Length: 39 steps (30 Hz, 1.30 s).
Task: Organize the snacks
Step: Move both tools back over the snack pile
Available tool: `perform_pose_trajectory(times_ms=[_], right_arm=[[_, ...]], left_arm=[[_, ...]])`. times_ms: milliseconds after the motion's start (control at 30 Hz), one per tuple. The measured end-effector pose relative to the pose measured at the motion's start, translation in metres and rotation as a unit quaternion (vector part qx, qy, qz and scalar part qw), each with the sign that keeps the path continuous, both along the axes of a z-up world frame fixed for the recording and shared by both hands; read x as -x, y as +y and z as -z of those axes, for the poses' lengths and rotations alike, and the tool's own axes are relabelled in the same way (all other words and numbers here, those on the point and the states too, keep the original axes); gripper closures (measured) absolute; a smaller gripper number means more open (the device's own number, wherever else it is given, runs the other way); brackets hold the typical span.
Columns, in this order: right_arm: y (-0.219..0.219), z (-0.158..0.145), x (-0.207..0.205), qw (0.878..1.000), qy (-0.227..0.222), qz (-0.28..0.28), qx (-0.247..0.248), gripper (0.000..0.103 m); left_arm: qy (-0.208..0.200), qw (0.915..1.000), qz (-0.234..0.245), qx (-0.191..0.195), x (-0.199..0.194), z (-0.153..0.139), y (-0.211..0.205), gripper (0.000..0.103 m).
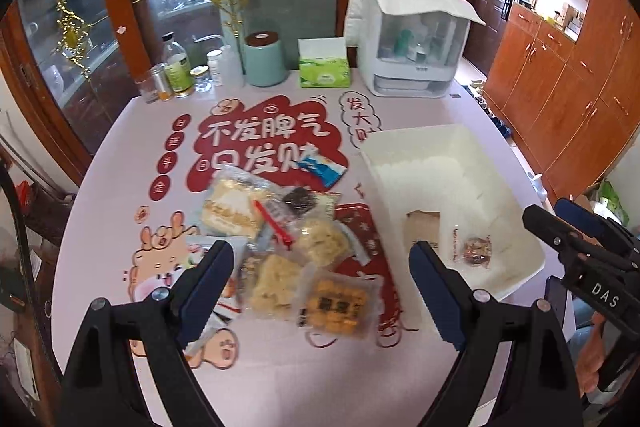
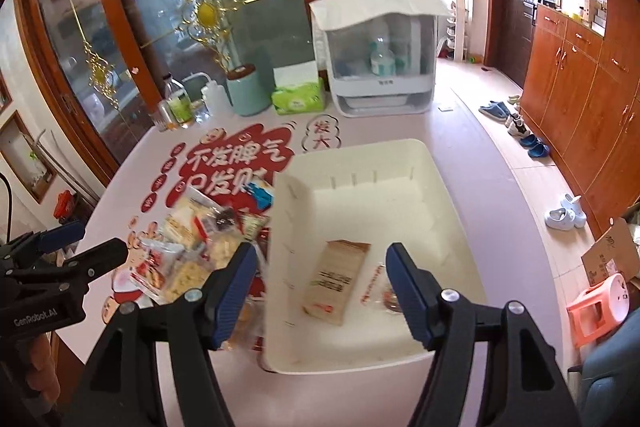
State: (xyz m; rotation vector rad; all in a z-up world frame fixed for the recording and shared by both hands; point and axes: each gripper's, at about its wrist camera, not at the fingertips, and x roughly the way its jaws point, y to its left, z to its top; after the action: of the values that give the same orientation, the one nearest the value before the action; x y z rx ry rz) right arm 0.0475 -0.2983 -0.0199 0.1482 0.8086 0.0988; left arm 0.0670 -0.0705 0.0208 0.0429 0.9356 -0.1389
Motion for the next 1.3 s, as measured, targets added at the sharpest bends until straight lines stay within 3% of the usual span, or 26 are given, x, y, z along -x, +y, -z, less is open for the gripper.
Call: perform_pose_trajectory(times_ms=[367, 567, 833, 1067, 1300], right_arm=[[0.071, -0.029, 0.016, 0.999, -0.025, 0.016, 0.011, 0.034], [0.111, -0.033, 0.020, 0.999, -0.026, 0.022, 0.022, 0.032], [0.158, -0.016, 0.023, 0.999, -0.009, 0.045, 0.017, 0.032], [0.175, 0.034, 0.021, 0.995, 0.053, 0.080, 0.011, 0.032], [0.174, 0.101, 0.014, 0.990, 0.112, 0.089, -0.004, 0.032]], left_arm=[[-0.072, 0.9966, -0.034, -0.021, 0.007, -0.044, 0.122, 0.014], [-0.079, 0.9956, -0.048, -0.017, -0.002, -0.045, 0.182, 0.014], [-0.030, 0.9995, -0.008, 0.003, -0.031, -0.008, 0.223, 0.014], [0.019, 0.9987, 0.048, 0.005, -0.050, 0.039, 0.216, 0.014], [0.110, 0.9916, 0.064, 0.025, -0.078, 0.122, 0.199, 0.014]])
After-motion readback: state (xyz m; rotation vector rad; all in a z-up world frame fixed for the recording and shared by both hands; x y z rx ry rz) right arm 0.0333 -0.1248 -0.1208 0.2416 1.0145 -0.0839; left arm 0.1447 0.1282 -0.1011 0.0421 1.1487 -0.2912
